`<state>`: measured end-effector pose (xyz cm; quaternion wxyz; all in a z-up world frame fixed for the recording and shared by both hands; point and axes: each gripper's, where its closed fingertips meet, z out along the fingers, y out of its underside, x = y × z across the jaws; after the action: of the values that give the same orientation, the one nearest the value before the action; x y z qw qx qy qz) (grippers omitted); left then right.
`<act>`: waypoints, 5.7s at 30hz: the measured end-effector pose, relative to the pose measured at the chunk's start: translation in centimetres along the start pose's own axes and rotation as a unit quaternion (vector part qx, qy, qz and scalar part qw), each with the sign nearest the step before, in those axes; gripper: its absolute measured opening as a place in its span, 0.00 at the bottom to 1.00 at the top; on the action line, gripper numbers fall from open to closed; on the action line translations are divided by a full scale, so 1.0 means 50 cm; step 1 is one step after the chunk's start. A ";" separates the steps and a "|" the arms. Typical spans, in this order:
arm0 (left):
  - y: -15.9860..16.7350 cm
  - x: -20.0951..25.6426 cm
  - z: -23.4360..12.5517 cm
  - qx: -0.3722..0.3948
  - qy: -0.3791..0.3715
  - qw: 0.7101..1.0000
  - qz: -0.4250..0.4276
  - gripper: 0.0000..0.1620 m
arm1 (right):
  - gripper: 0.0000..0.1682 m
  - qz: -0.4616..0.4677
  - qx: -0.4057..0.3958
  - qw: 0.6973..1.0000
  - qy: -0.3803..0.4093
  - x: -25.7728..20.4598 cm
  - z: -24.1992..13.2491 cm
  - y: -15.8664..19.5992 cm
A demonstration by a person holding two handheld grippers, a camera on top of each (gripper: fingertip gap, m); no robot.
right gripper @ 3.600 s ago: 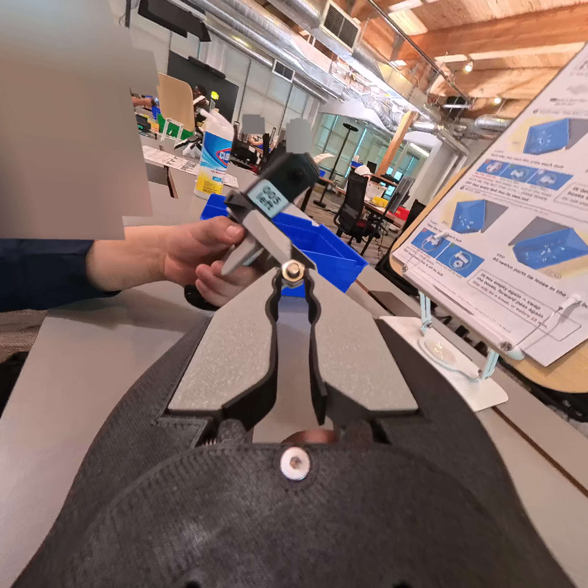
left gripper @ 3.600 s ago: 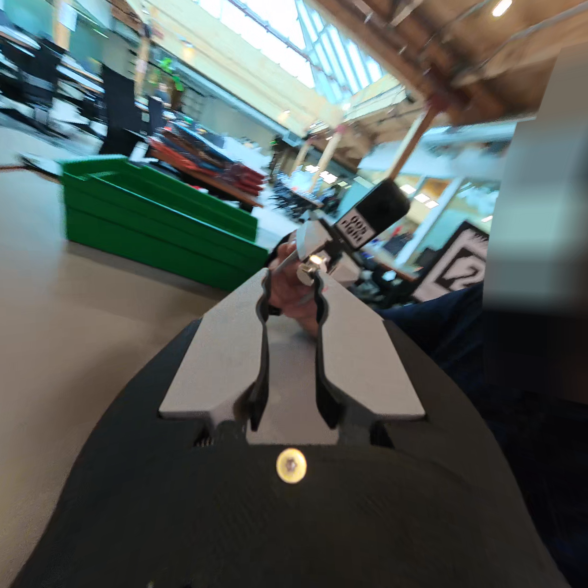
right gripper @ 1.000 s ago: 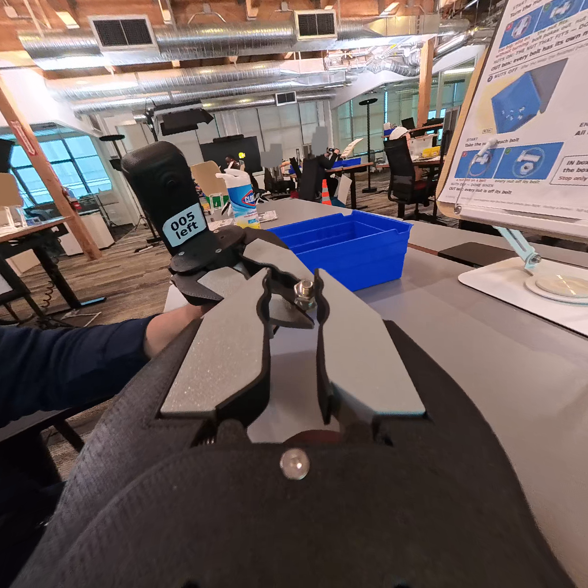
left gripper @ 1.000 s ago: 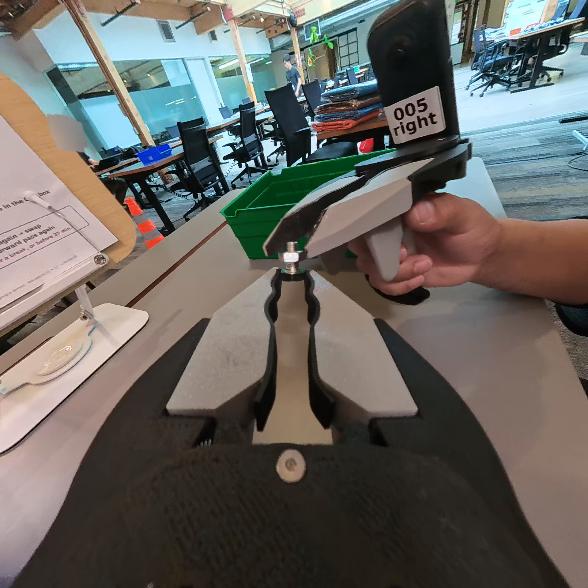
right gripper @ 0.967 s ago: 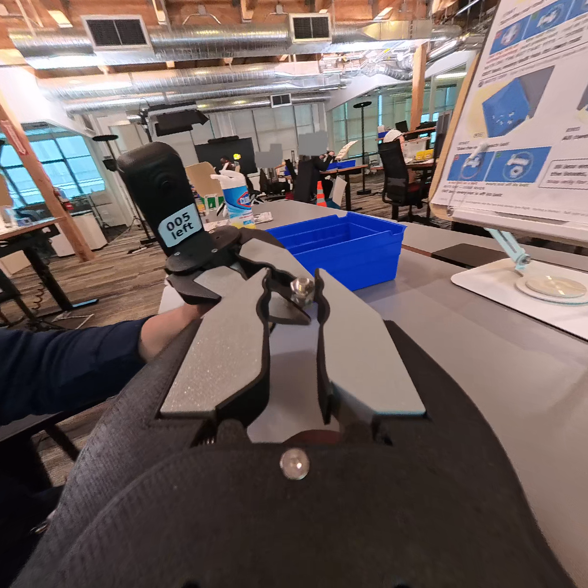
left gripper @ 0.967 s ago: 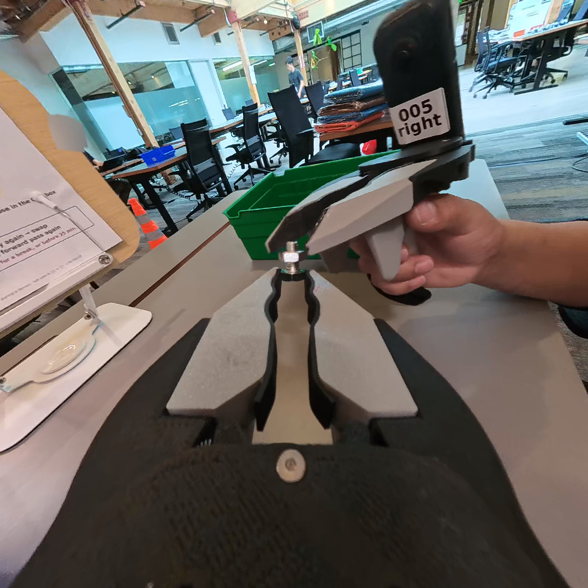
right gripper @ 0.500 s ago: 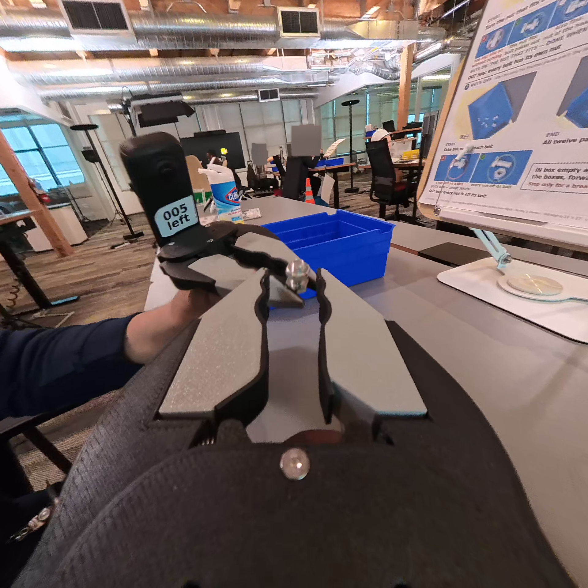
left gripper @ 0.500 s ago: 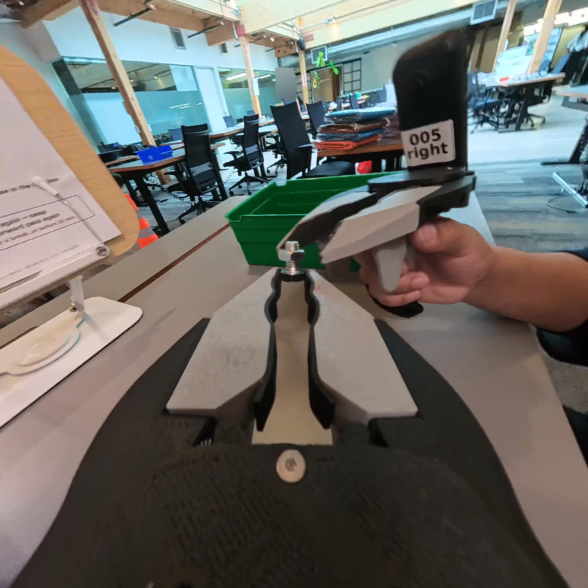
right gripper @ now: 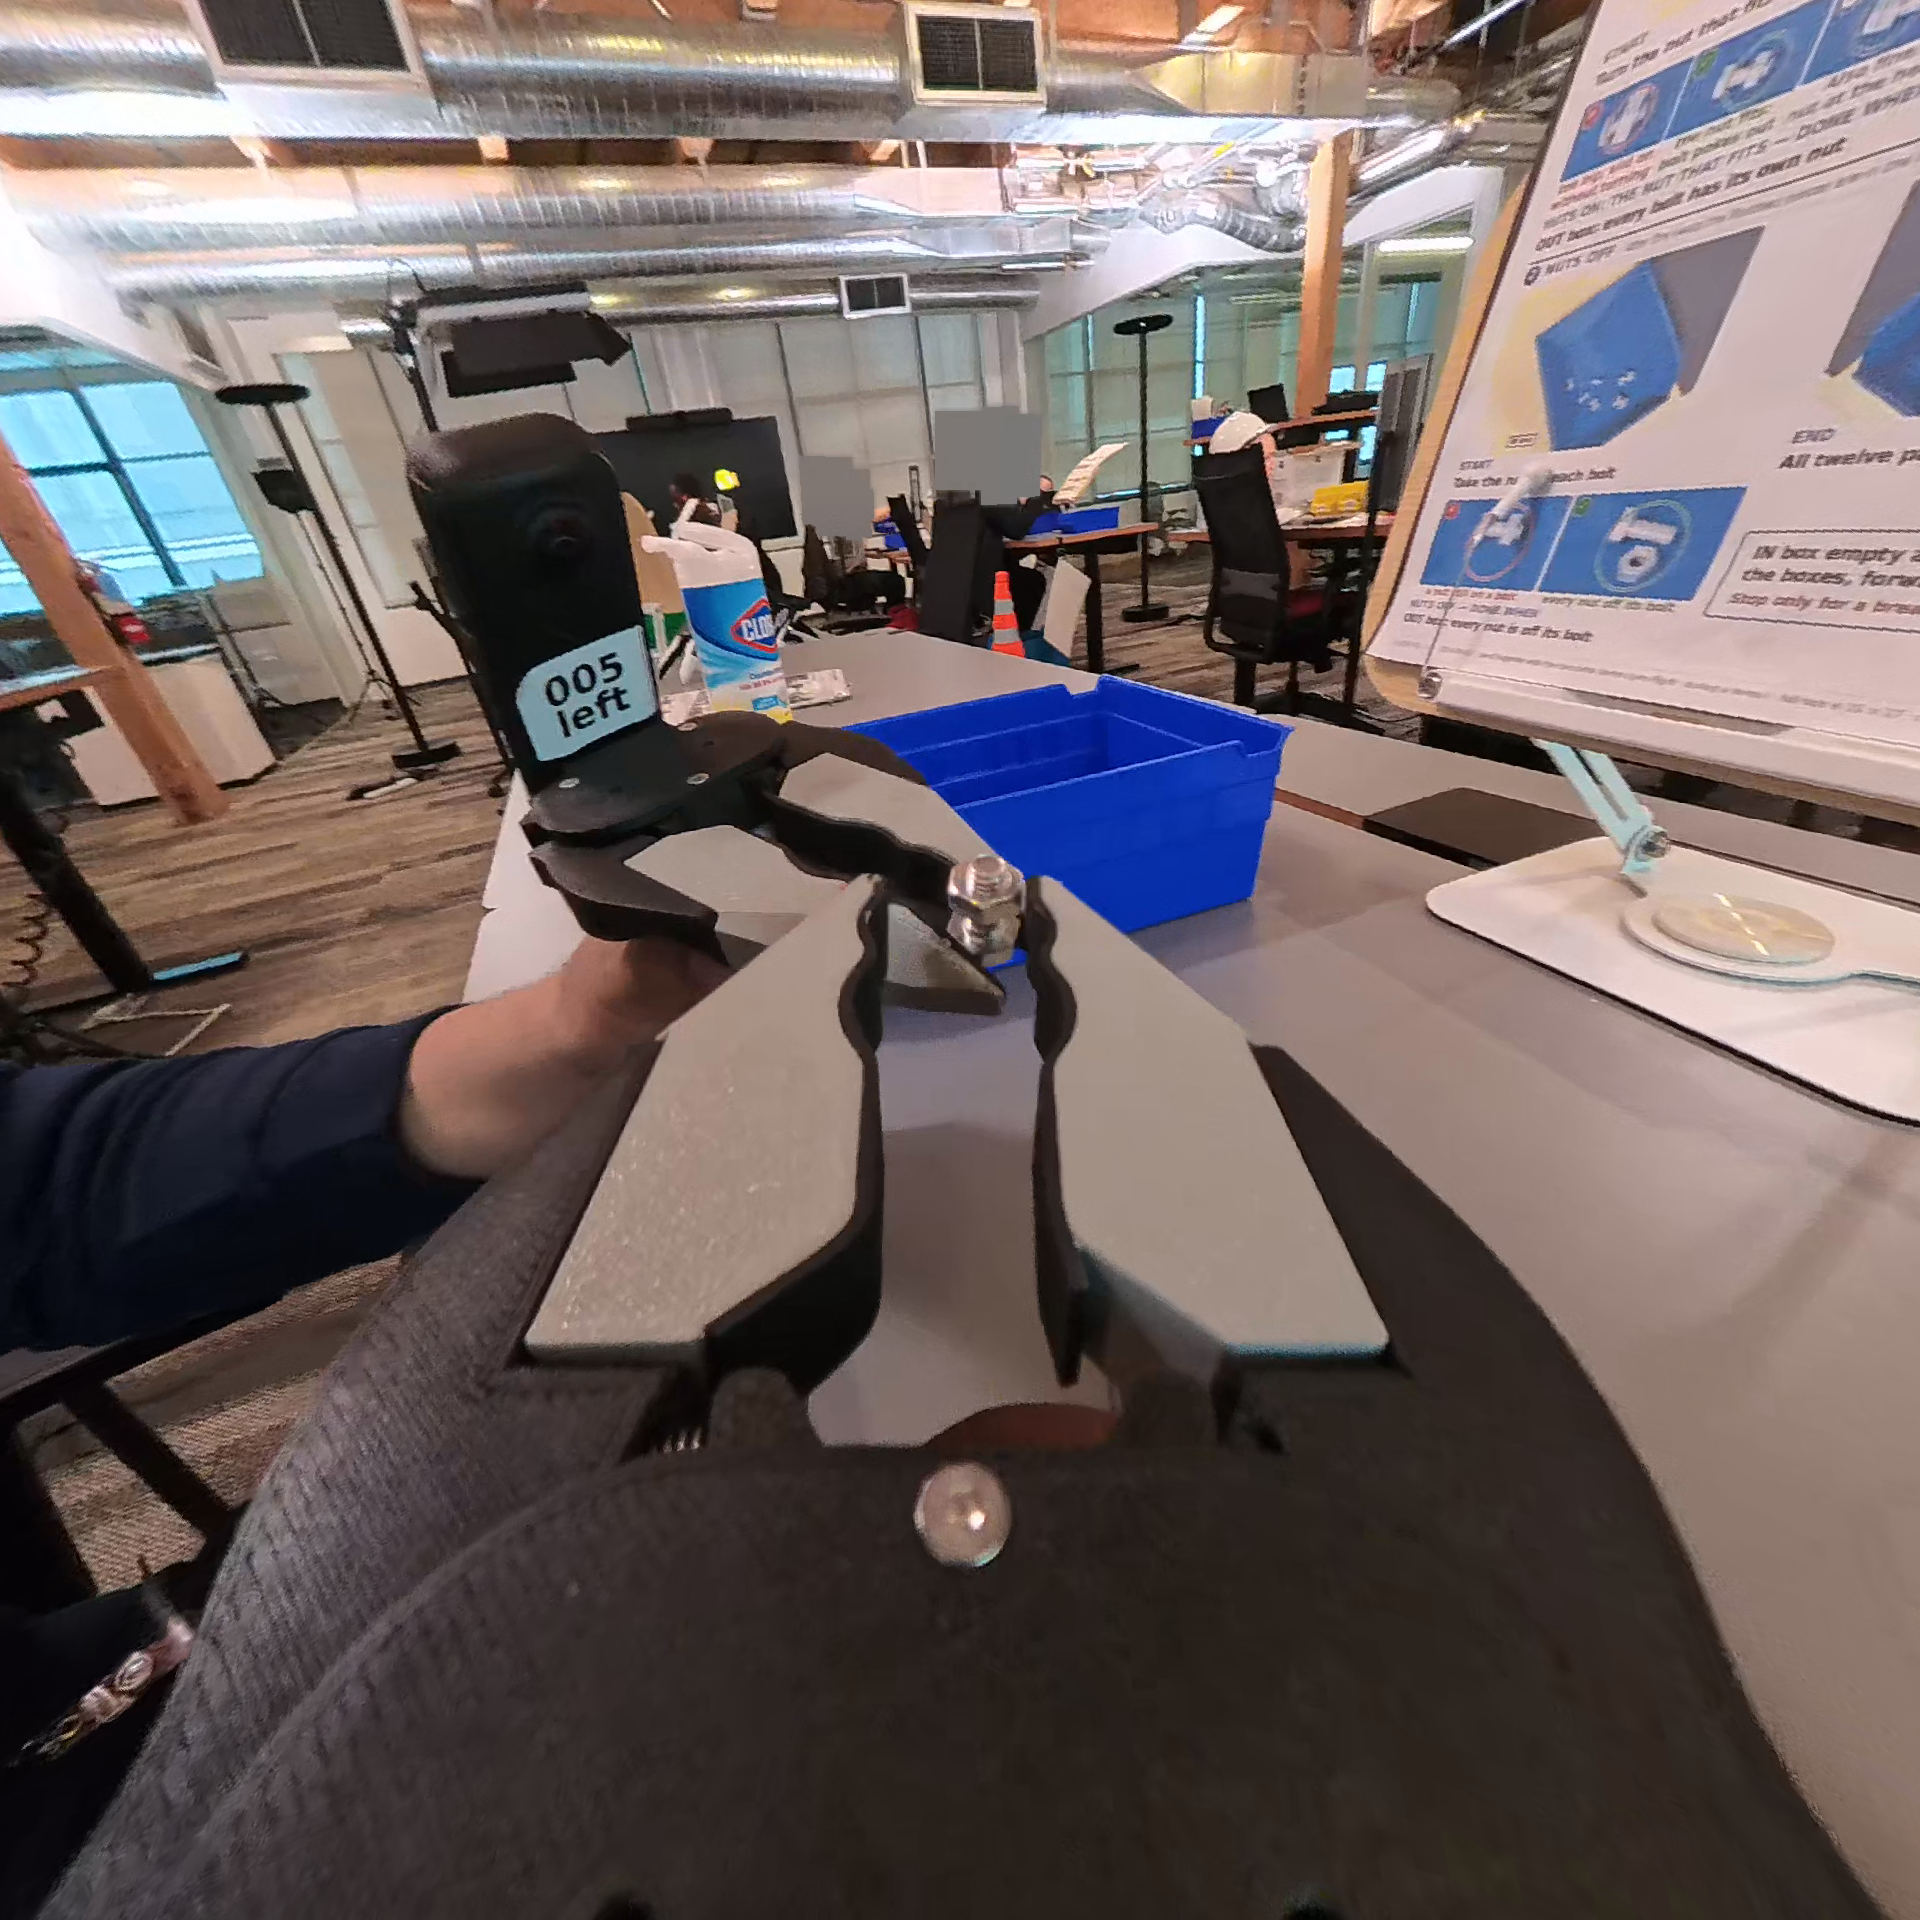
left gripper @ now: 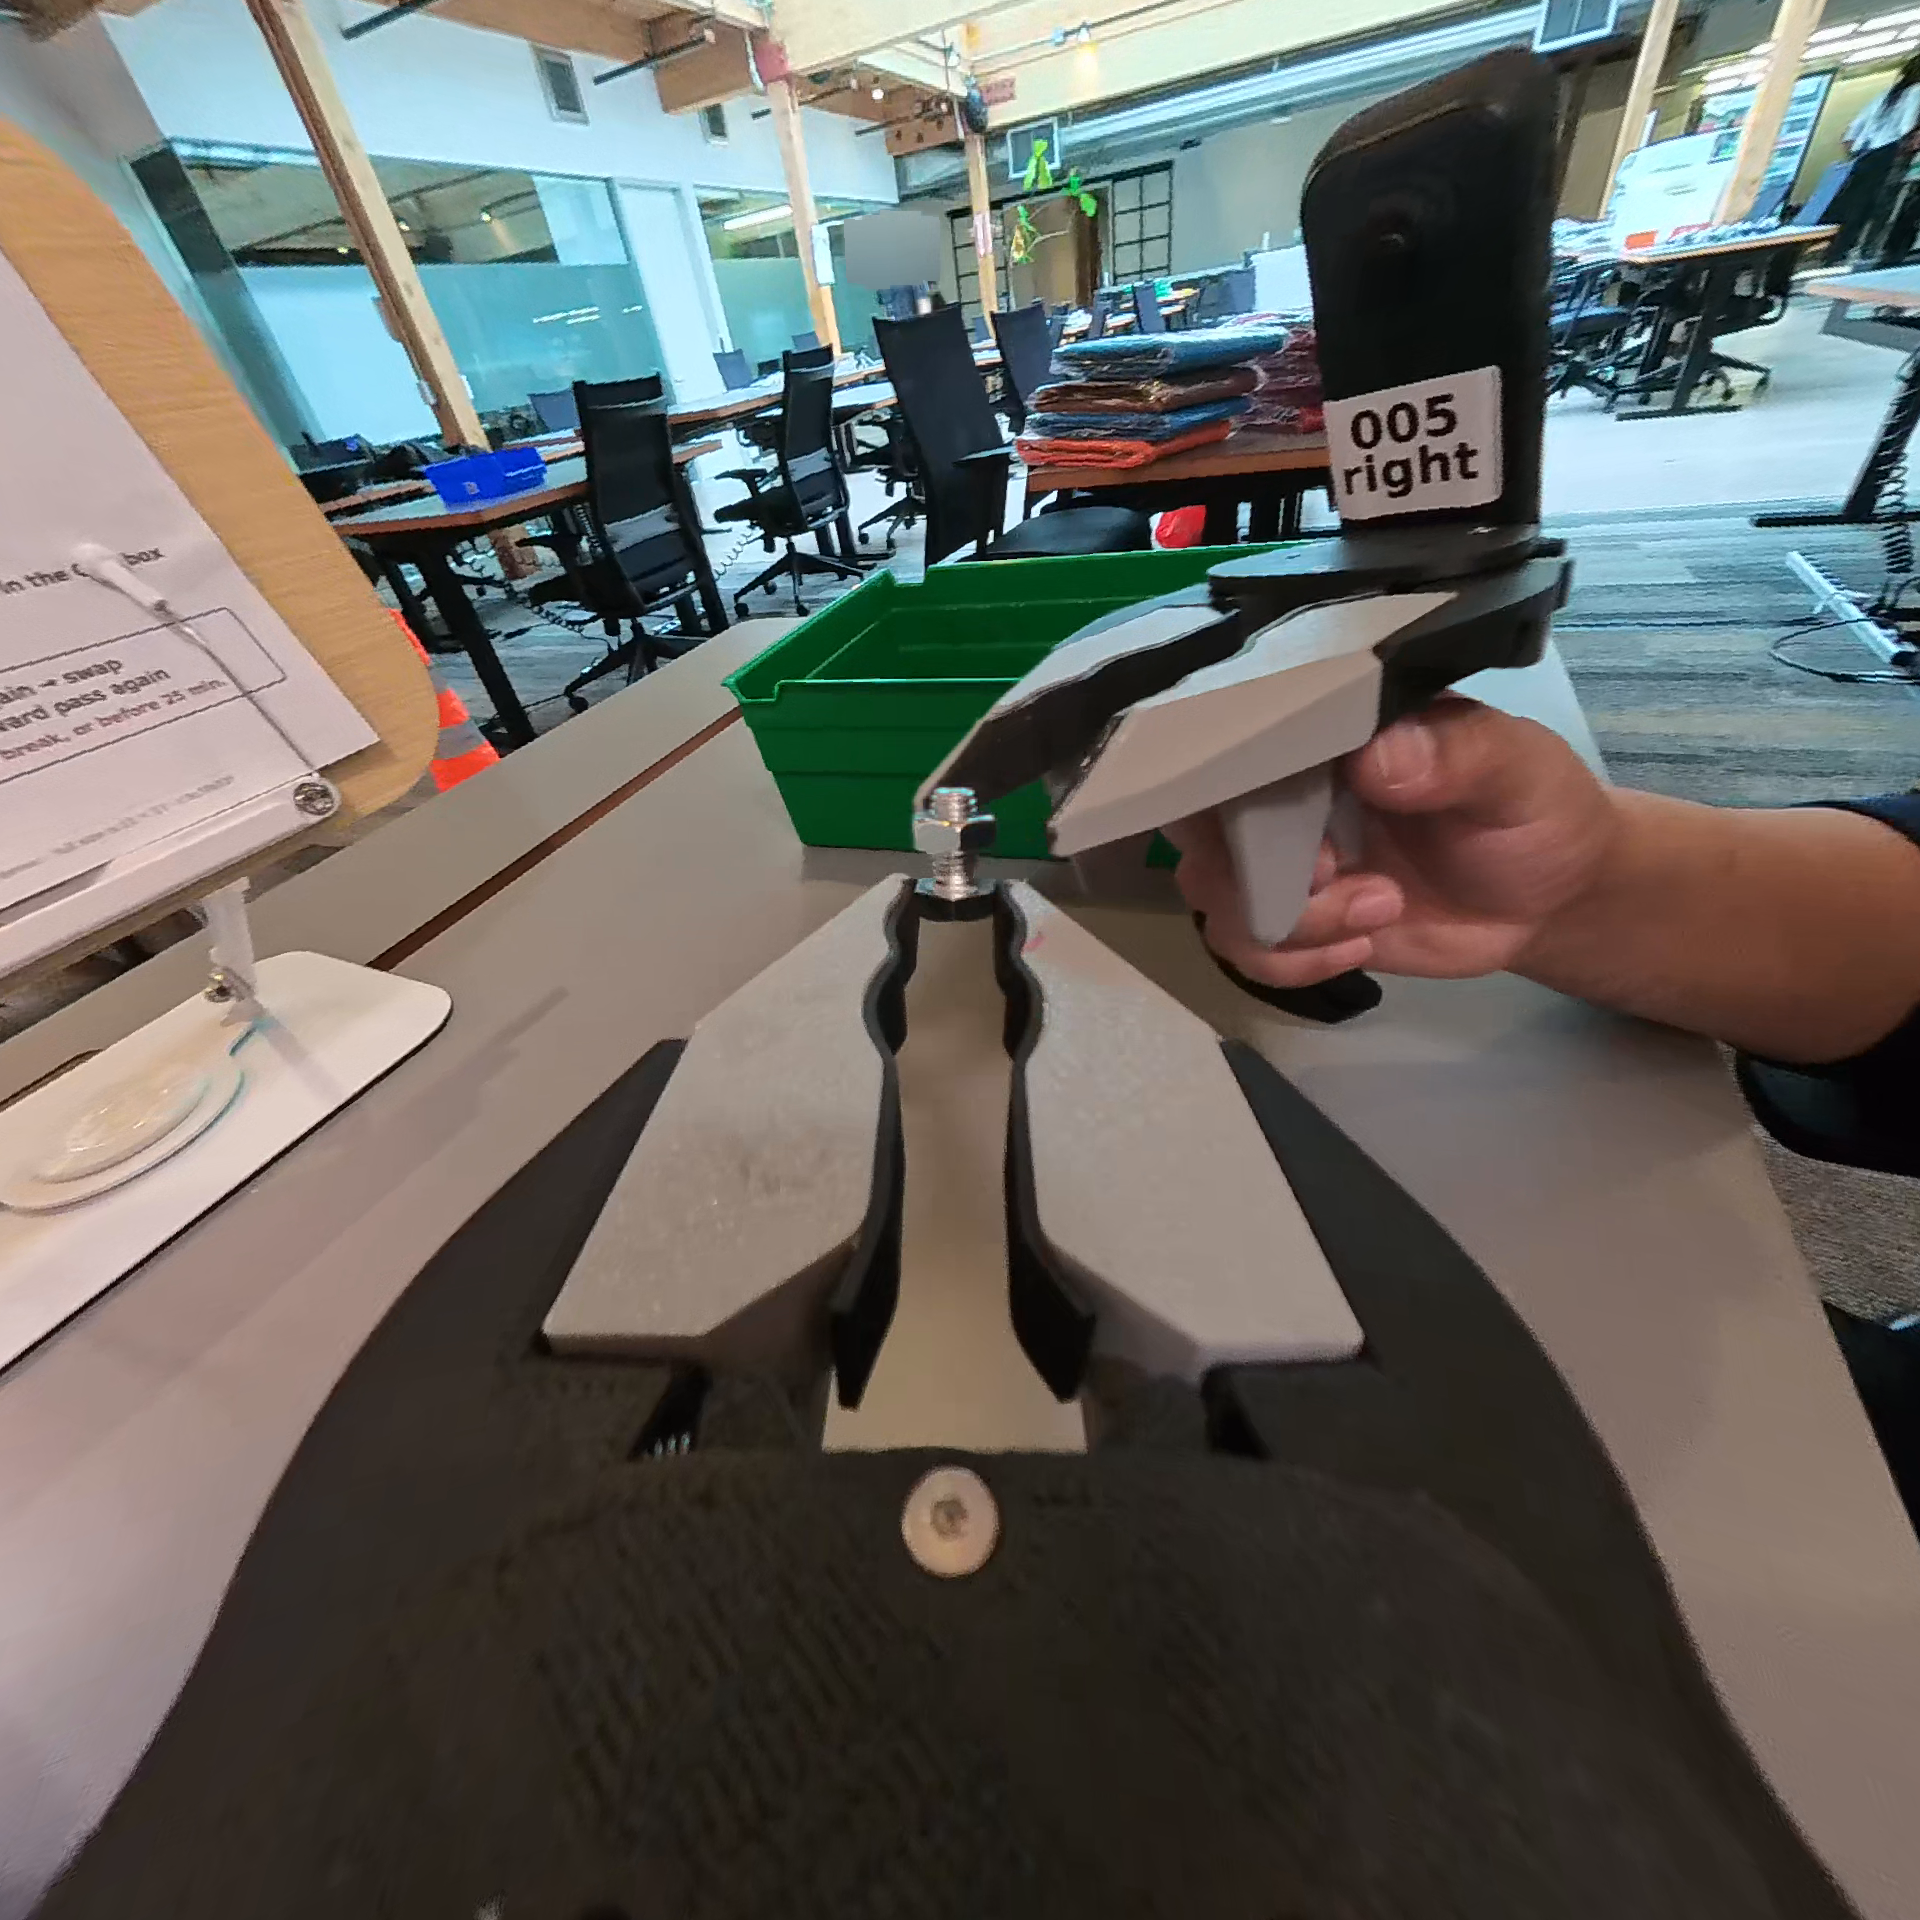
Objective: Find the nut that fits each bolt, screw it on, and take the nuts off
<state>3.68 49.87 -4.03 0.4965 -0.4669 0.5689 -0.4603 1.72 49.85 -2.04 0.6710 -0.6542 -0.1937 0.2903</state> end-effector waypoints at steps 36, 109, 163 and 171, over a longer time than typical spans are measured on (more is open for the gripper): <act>0.005 0.002 0.005 -0.008 -0.005 1.000 0.005 0.07 | 0.14 -0.009 -0.009 1.000 0.008 0.000 0.004 0.007; 0.044 -0.001 0.030 -0.084 -0.075 0.990 0.086 0.13 | 0.07 0.069 -0.037 0.997 0.026 0.031 0.010 0.035; 0.004 0.001 0.016 -0.019 -0.047 0.998 0.022 0.08 | 0.12 0.024 -0.007 1.000 -0.010 -0.002 0.003 0.011; 0.003 -0.019 0.005 -0.016 -0.063 0.998 0.011 0.08 | 0.13 0.028 0.002 1.000 0.000 0.006 0.000 0.005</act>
<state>4.00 50.82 -4.06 0.5288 -0.4970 0.5487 -0.4150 1.93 50.05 -2.35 0.6634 -0.6582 -0.1749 0.3099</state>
